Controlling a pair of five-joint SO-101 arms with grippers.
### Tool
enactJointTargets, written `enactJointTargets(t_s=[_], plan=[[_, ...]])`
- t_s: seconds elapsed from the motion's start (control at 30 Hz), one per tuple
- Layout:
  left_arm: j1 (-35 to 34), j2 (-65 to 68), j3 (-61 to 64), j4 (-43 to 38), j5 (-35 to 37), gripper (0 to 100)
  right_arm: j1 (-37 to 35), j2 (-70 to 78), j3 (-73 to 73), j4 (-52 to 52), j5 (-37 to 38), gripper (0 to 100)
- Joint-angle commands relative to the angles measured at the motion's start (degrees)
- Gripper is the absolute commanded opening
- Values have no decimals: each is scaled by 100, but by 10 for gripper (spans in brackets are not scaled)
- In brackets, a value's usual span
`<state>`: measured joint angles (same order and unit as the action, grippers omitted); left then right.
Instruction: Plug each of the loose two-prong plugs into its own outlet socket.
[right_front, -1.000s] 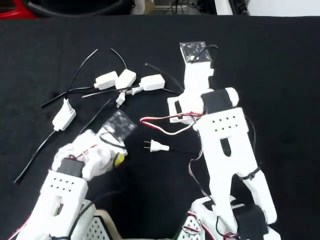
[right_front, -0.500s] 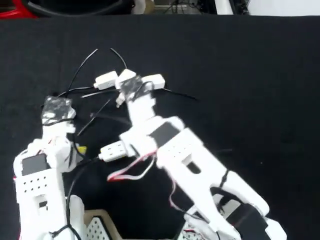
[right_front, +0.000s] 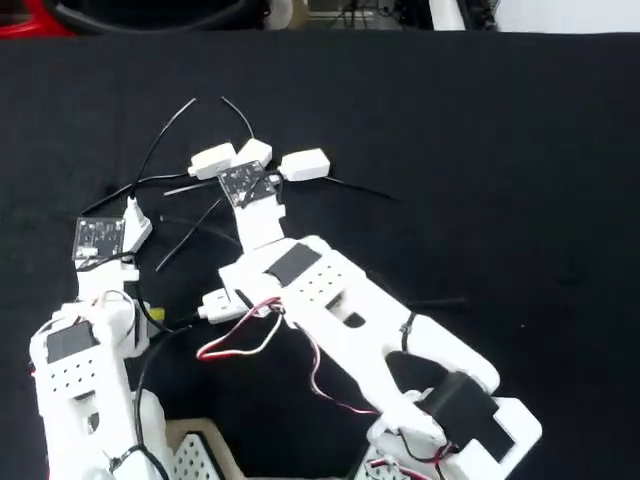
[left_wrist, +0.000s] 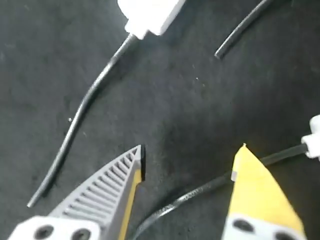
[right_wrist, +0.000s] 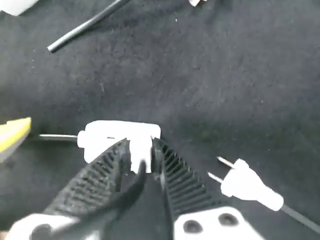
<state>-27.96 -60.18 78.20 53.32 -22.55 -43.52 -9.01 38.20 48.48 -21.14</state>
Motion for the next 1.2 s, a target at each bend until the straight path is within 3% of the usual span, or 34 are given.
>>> enactJointTargets(t_s=[0.0, 0.57, 0.73, 0.8, 0.93, 1.07, 1.17], plan=[[-13, -70, -48, -132, -53, 285, -79, 4, -215, 413, -185, 11], [4, -70, -4, -141, -70, 285, -598, 1051, -479, 633, -220, 11], [391, -70, 4, -114, -79, 285, -923, 1613, -848, 686, -185, 13], [505, -70, 4, -114, -88, 285, -800, 1596, -1024, 976, -185, 49], [699, -70, 4, -105, -492, 285, -651, 1209, -1341, 1908, -149, 221], [1059, -62, 4, -88, -967, 285, -527, 277, -1490, 2804, 554, 245], [1666, -18, 4, 334, -1864, 285, 123, -505, -1666, 3613, 1459, 229]])
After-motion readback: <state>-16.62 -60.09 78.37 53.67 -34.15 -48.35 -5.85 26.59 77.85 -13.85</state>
